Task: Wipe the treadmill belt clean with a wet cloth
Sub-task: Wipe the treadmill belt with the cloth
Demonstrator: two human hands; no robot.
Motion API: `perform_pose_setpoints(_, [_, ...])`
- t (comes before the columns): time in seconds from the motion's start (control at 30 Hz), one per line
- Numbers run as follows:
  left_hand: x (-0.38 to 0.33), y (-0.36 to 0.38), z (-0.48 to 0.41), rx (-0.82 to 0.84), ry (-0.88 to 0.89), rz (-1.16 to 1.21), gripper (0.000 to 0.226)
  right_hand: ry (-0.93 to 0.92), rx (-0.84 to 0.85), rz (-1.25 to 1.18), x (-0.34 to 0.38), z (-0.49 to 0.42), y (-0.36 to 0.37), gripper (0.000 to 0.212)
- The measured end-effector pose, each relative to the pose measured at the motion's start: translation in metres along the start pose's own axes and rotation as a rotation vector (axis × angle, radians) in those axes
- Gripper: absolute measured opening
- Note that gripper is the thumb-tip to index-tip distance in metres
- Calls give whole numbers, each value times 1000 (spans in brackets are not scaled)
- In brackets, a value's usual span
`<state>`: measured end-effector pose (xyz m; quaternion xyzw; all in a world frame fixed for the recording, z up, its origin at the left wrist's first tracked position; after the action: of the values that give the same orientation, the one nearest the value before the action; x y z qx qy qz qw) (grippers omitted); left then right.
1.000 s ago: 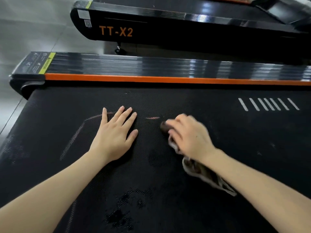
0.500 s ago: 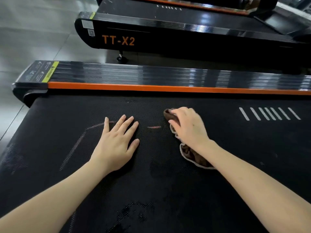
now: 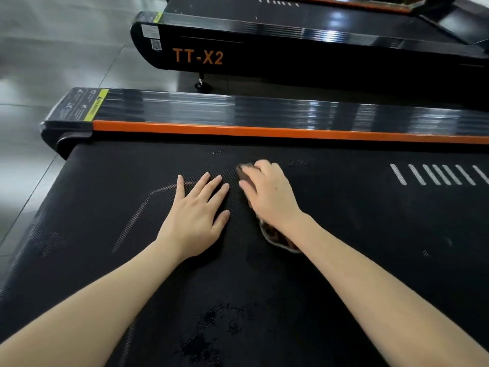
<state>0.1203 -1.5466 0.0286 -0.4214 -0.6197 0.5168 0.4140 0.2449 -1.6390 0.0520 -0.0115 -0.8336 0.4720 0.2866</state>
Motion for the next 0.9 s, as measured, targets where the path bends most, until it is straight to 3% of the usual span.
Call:
perform_pose_setpoints(0.13, [0, -1, 1, 7, -1, -16, 71, -220, 143, -44, 29, 95, -33, 40])
perform_pose_setpoints(0.23, [0, 0, 2, 10, -8, -25, 73, -280, 170, -3, 17, 93, -38, 32])
perform_pose_setpoints(0.43, [0, -1, 1, 34, -13, -35, 77, 71, -67, 73, -14, 6, -12, 20])
perform_pose_setpoints(0.6, [0, 0, 0, 34, -10, -42, 76, -123, 92, -66, 26, 91, -29, 32])
perform_pose_setpoints(0.7, [0, 1, 1, 24, -12, -43, 74, -178, 102, -59, 25, 95, -30, 31])
perform_pose_setpoints(0.8, [0, 0, 1, 24, -13, -44, 75, -147, 19, 26, 14, 46, -15, 27])
perform_pose_setpoints(0.9, [0, -1, 1, 34, -14, -39, 77, 16, -70, 65, 4, 4, -1, 17])
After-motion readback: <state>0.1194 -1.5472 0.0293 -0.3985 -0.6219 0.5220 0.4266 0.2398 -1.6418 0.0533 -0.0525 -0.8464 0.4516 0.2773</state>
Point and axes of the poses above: each hand's wrist, its own z-axis away from the middle knuckle, its own y-axis out of the palm, x = y × z, the point moved 4 cm from there along -z, towards the middle knuckle, and after that the axes turned 13 degrees about -z, right-handed, at the moved point
